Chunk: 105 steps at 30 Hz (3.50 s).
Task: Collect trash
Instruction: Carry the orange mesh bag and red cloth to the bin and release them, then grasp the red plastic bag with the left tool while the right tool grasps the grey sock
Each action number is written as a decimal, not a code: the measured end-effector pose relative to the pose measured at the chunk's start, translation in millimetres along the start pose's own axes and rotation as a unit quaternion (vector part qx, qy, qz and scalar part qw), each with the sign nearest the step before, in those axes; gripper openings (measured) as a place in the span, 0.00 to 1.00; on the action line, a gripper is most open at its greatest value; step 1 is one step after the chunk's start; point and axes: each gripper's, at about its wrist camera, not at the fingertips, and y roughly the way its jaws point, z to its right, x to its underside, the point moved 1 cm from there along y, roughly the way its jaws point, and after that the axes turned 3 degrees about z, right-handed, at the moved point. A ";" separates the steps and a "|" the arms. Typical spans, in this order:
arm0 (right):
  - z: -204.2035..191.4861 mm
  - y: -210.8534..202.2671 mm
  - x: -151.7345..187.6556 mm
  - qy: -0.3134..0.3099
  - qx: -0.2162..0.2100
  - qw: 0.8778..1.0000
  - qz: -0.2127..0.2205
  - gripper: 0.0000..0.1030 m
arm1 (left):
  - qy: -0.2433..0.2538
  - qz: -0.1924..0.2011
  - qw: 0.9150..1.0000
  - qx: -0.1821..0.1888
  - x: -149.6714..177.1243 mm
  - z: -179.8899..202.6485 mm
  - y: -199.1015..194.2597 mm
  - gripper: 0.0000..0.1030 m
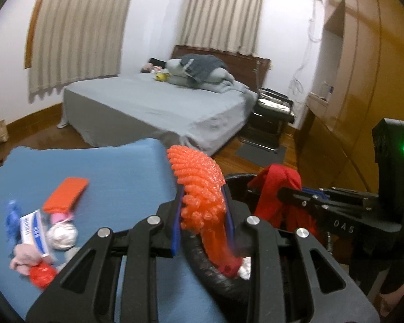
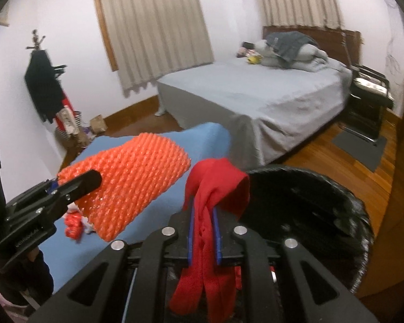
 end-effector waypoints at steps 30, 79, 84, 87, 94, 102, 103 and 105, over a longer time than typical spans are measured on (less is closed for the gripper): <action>15.9 -12.6 7.1 0.033 0.047 0.997 0.049 0.94 | 0.015 0.010 0.998 -0.059 12.0 -21.2 -20.9 0.78; -148.9 117.6 66.0 -0.074 -0.046 0.995 -0.043 0.94 | -0.109 -0.088 0.965 -0.220 111.3 -193.0 -52.8 0.41; -160.2 125.5 67.7 -0.078 -0.060 0.994 -0.049 0.94 | -0.109 -0.072 0.968 -0.216 104.0 -192.7 -76.4 0.41; -170.4 134.2 70.2 -0.080 -0.072 0.993 -0.057 0.94 | -0.109 -0.064 0.968 -0.217 101.5 -193.7 -88.5 0.41; -198.6 156.1 75.6 -0.092 -0.091 0.989 -0.070 0.93 | -0.119 -0.046 0.964 -0.232 93.1 -203.0 -107.1 0.41; -213.9 178.1 87.3 -0.099 -0.125 0.980 -0.120 0.46 | -0.116 -0.039 0.962 -0.244 85.9 -208.8 -109.4 0.41; -214.3 178.3 88.4 -0.094 -0.136 0.978 -0.127 0.43 | -0.117 -0.039 0.962 -0.244 86.7 -209.2 -110.0 0.41; -213.1 174.7 88.6 -0.092 -0.140 0.978 -0.127 0.40 | -0.116 -0.040 0.962 -0.245 87.4 -208.8 -110.1 0.41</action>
